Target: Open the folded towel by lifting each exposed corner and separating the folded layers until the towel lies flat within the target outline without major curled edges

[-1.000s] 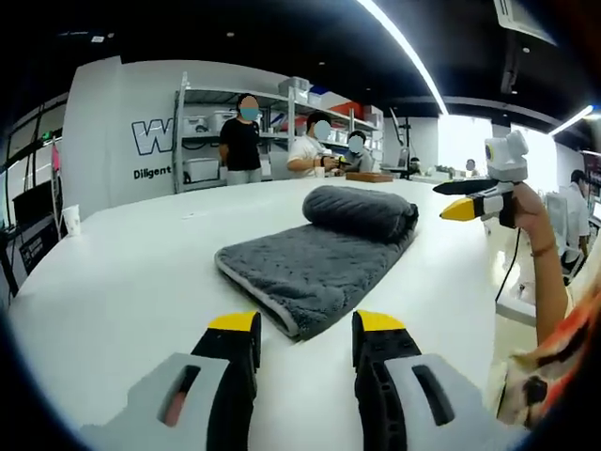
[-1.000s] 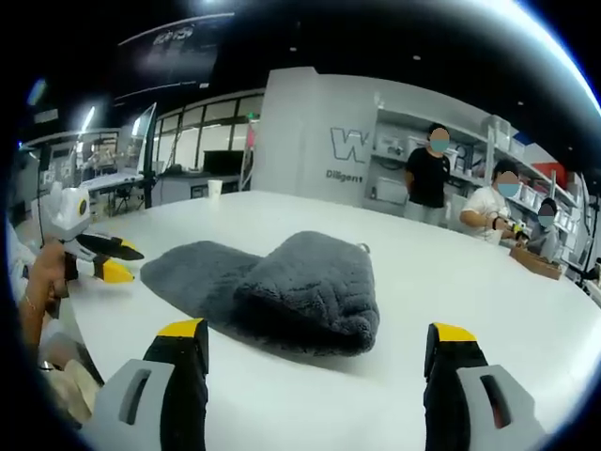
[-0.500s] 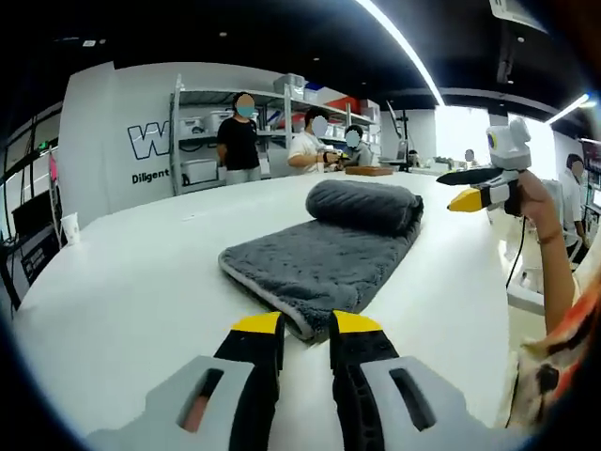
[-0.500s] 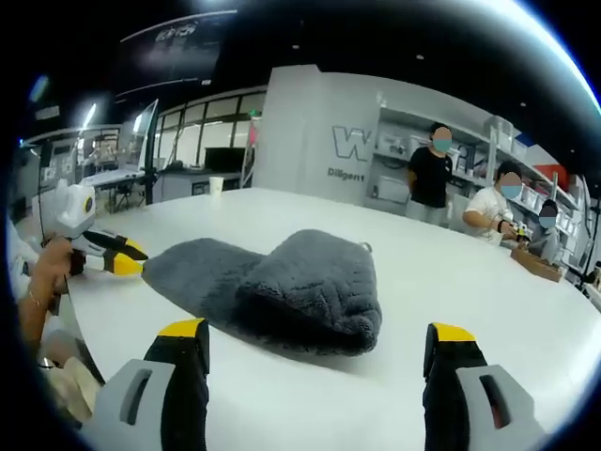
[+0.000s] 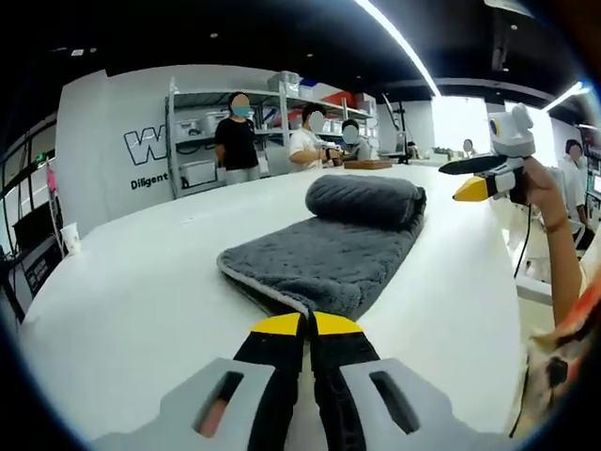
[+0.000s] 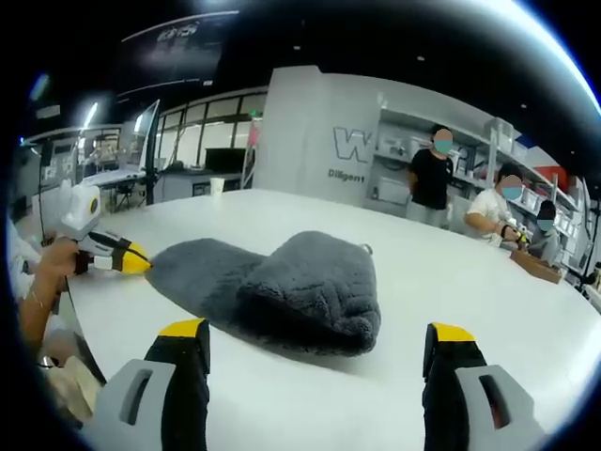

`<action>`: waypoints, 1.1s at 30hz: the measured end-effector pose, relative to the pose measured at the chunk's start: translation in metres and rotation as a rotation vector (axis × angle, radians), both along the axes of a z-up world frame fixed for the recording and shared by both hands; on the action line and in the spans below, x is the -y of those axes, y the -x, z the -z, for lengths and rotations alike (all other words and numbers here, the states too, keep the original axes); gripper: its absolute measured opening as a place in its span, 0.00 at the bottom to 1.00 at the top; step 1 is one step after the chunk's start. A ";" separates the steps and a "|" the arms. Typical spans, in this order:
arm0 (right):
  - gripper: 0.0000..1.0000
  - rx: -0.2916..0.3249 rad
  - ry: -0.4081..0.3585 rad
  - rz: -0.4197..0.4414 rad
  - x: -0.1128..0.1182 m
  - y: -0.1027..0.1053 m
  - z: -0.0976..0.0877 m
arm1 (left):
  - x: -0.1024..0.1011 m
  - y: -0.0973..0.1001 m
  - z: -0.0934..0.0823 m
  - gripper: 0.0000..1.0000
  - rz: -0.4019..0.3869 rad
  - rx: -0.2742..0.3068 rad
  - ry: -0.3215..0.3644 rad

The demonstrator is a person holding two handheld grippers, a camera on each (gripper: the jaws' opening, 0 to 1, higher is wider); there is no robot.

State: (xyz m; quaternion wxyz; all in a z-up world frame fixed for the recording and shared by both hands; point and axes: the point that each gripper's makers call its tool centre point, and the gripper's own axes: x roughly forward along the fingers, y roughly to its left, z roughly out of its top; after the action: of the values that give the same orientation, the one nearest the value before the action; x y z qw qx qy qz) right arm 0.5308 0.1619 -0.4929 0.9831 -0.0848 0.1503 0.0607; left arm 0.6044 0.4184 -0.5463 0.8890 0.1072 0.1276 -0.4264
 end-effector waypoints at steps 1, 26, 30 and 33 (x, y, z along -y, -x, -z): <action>0.94 0.000 0.001 -0.001 0.000 0.000 0.000 | -0.001 -0.001 -0.001 0.02 -0.005 0.005 -0.001; 0.94 -0.006 0.006 0.000 0.003 -0.003 0.000 | -0.022 -0.013 -0.009 0.02 -0.058 0.013 -0.005; 0.94 -0.010 0.001 0.009 0.007 -0.002 0.003 | -0.030 -0.013 -0.008 0.02 -0.066 0.005 -0.012; 0.94 -0.016 0.006 0.008 0.007 -0.003 0.004 | -0.035 -0.014 -0.006 0.02 -0.072 -0.008 -0.015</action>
State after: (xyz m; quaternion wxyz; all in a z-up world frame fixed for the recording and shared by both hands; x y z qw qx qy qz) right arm 0.5336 0.1552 -0.4974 0.9819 -0.0866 0.1586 0.0571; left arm 0.6179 0.4535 -0.5407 0.9024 0.1072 0.1382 -0.3939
